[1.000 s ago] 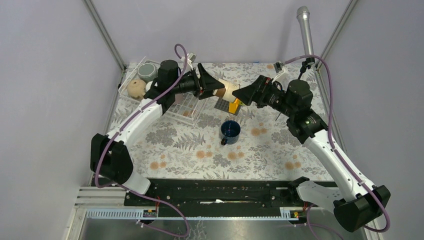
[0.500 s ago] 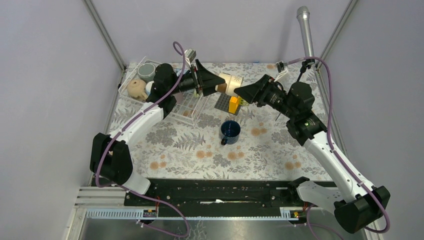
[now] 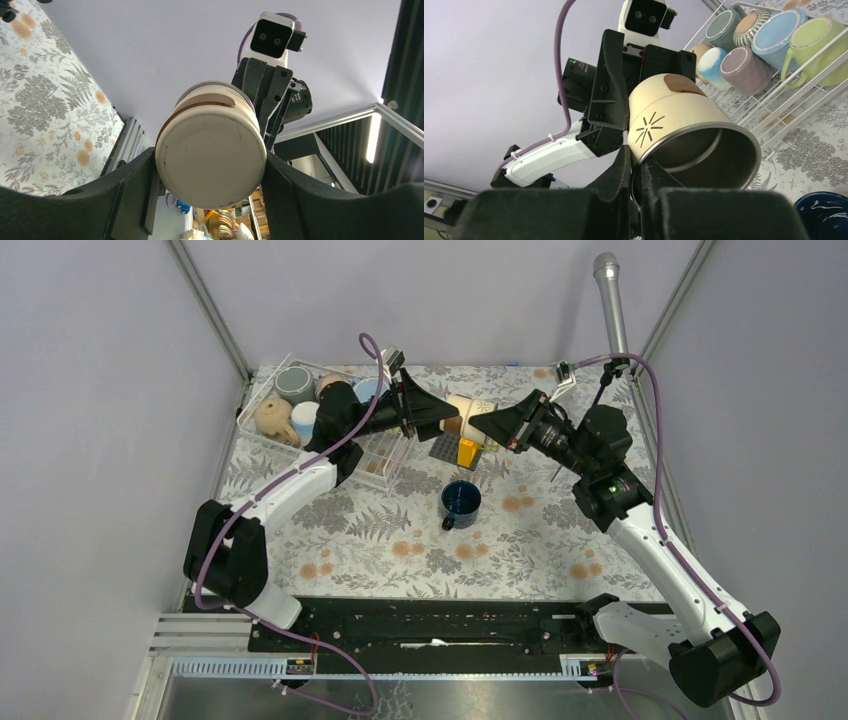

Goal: Unload the cups from the dish rack
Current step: Place the cup at the center of the board.

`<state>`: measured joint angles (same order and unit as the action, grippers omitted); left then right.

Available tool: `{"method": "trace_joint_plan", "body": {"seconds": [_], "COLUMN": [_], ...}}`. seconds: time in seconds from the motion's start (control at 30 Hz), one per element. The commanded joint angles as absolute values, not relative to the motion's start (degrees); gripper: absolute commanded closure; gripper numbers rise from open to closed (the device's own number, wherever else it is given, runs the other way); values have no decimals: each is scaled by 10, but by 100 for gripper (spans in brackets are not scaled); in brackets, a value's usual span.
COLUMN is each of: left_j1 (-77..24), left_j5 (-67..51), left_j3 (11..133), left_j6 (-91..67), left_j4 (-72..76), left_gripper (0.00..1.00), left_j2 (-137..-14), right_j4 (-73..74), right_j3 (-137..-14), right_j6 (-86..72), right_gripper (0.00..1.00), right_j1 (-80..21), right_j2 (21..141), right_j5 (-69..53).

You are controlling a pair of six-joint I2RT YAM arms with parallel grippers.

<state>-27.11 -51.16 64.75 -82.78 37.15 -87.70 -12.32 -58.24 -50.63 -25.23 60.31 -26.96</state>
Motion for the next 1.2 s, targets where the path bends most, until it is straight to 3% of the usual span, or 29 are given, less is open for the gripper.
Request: {"method": "trace_joint_plan", "body": {"seconds": [0.0,0.13,0.17,0.57,0.83,1.17], "left_j1": [-277,-277,-277,-276,-276,-276], "left_j5": [-518,-508,-504,-332,-277,-240], "left_j3": [629,624,627,696,719,732], "left_j6": [-864,-822,-798,-481,-408,-355], "left_j4": [473,413,382,-65,-158,-216], "left_gripper": [51,5,2,1,1,1], "left_j2": [-881,-872,-869,-815,-807,-788], "right_j4": [-133,-99,-84,246,347,352], "right_j3": [-584,-591,-595,-695,-673,-639], "right_j6": [-494,-475,-467,-324,-301,-311], "right_gripper": [100,100,100,100,100,100], "right_j1": [-256,-255,-255,-255,-278,-333], "right_j2": [596,589,587,619,677,799], "right_j5": [-259,-236,-226,-19,74,147]}}
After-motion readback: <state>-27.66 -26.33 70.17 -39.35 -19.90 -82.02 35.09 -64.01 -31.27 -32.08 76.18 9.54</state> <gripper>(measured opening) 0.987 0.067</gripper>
